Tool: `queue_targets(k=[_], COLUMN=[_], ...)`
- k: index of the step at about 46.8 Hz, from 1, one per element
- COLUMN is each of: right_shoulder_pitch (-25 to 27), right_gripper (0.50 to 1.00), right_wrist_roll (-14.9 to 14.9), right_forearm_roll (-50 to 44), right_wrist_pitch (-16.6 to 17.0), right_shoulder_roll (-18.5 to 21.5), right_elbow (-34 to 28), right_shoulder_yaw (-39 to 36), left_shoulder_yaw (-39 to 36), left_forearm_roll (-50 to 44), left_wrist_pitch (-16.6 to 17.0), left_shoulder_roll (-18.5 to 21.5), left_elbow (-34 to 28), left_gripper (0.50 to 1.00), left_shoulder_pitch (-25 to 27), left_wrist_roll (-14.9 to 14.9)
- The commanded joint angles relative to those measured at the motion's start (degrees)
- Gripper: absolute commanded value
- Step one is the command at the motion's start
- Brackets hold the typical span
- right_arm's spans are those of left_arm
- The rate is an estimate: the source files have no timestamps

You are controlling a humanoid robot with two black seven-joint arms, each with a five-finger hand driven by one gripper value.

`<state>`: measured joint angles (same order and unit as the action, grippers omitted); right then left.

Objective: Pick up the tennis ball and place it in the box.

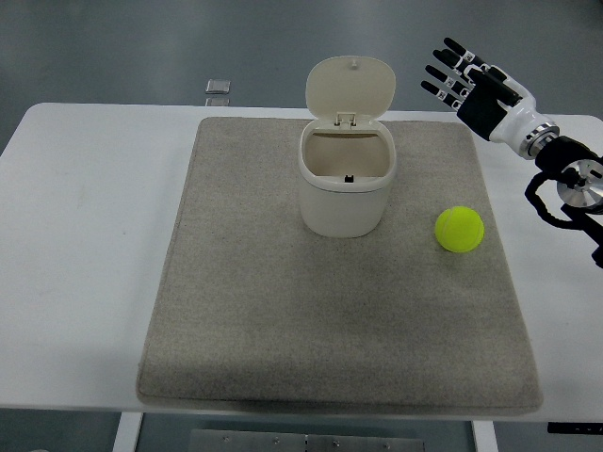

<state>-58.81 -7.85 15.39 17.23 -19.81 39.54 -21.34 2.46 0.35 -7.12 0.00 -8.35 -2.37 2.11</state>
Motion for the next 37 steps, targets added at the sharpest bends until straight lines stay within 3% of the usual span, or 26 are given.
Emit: queue_targets(k=[1, 9, 22, 29, 37], right_shoulder_pitch=[-0.17, -0.6, -0.52, -0.34, -0.43], right_gripper=[0.917, 0.919, 0.919, 0.919, 0.919], right_wrist_roll=[-2.34, -6.47, -5.77, -5.77, -5.77], right_forearm_roll=[-3.6, -13.18, -19.17, -20.92, -29.09], right_wrist_pitch=[-0.44, -1.67, -3.17, -2.2, -1.32], right_shoulder_roll=[-0.05, -1.11, -1.46, -4.62, -8.57], right_elbow=[-0.16, -0.51, -1.04, -0.34, 3.96], right_shoulder_yaw=[0.16, 0.42, 0.34, 0.69, 0.25], left_shoulder_yaw=[0.0, 0.0, 0.0, -0.09, 0.0], left_forearm_roll=[0.09, 0.09, 0.09, 0.0, 0.0], left_wrist_pitch=[0.0, 0.0, 0.0, 0.0, 0.0], left_shoulder_roll=[0.0, 0.0, 0.0, 0.0, 0.0], left_elbow=[0.0, 0.0, 0.0, 0.0, 0.0], left_gripper=[0.996, 0.996, 0.996, 0.996, 0.996], left_shoulder_pitch=[-0.01, -0.01, -0.01, -0.01, -0.01], left_wrist_roll=[-0.01, -0.01, -0.01, -0.01, -0.01])
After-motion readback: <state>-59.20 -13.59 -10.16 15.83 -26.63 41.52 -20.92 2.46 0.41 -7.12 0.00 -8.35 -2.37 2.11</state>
